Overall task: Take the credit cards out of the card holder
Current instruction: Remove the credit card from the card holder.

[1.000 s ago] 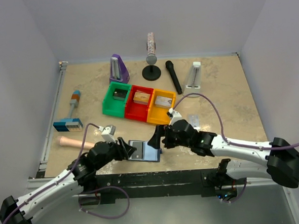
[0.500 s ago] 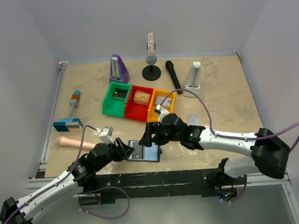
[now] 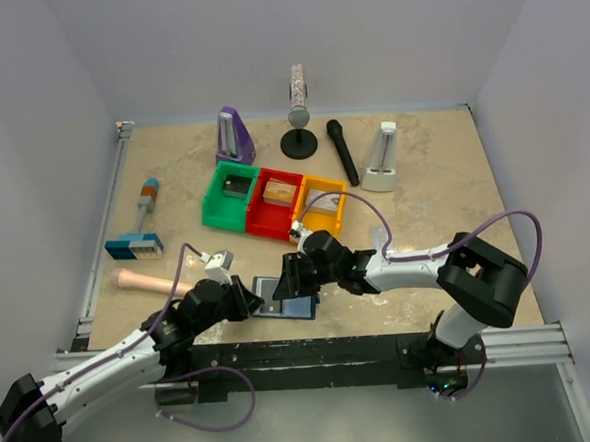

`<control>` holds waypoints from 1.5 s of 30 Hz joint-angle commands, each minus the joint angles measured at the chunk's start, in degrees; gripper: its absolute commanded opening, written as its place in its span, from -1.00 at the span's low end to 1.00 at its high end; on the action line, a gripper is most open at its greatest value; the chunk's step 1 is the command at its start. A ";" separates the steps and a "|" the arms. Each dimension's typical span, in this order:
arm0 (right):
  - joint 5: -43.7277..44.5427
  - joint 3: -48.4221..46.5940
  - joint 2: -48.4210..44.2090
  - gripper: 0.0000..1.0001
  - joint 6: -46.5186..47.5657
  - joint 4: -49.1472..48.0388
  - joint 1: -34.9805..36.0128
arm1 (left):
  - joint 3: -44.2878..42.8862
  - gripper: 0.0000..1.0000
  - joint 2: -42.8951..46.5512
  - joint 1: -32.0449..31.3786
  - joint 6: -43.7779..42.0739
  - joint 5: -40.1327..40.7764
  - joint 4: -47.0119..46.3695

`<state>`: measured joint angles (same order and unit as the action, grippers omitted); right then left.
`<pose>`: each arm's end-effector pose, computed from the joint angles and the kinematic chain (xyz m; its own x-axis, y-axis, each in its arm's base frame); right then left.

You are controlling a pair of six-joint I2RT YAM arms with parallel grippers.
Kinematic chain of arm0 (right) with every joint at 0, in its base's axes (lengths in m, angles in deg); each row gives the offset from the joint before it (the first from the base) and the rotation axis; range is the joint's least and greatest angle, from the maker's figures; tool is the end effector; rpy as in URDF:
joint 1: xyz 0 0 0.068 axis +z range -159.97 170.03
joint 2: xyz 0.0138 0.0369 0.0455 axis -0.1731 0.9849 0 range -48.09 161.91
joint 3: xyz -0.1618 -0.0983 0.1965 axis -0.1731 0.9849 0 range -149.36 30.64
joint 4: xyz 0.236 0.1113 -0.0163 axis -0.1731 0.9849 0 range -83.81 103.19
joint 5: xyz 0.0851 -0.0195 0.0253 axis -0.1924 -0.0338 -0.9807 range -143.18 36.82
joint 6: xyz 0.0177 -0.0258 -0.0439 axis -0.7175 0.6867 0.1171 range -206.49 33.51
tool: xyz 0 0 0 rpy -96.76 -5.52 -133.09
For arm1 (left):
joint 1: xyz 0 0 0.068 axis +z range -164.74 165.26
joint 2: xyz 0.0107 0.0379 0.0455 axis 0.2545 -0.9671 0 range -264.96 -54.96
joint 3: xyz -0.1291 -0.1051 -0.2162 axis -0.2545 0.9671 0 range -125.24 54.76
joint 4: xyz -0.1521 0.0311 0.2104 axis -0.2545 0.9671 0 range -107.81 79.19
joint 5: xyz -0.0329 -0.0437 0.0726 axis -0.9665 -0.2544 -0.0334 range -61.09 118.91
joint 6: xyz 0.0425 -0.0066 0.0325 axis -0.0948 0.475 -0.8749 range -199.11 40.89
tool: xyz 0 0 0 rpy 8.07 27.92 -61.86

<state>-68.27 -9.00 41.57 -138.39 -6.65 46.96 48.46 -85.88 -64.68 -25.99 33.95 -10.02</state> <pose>0.1604 0.2632 0.1629 -0.9292 -0.0348 -0.3679 -0.3097 0.6163 0.7240 0.0884 -0.1002 0.1430 -0.7787 -0.3120 -0.5443 0.1530 0.7470 -0.6470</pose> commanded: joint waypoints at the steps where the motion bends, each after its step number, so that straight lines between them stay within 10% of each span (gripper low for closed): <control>1: -0.99 0.26 0.07 -0.20 -1.63 -5.26 -0.15 | -2.39 -0.71 -2.56 0.19 -1.36 -0.91 -4.10; 10: -1.26 0.79 1.82 -0.45 -2.06 -4.56 -0.85 | -2.40 -0.84 -6.87 0.19 -1.44 -1.35 -9.19; 45: -3.45 1.76 4.99 -0.42 -2.86 -7.37 -3.58 | -0.02 -1.00 -12.41 0.19 1.19 1.82 -7.88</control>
<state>-70.55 -5.88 46.36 -141.93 -13.93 43.63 47.80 -98.49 -64.68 -25.48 34.54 -17.08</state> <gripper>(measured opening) 0.288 0.013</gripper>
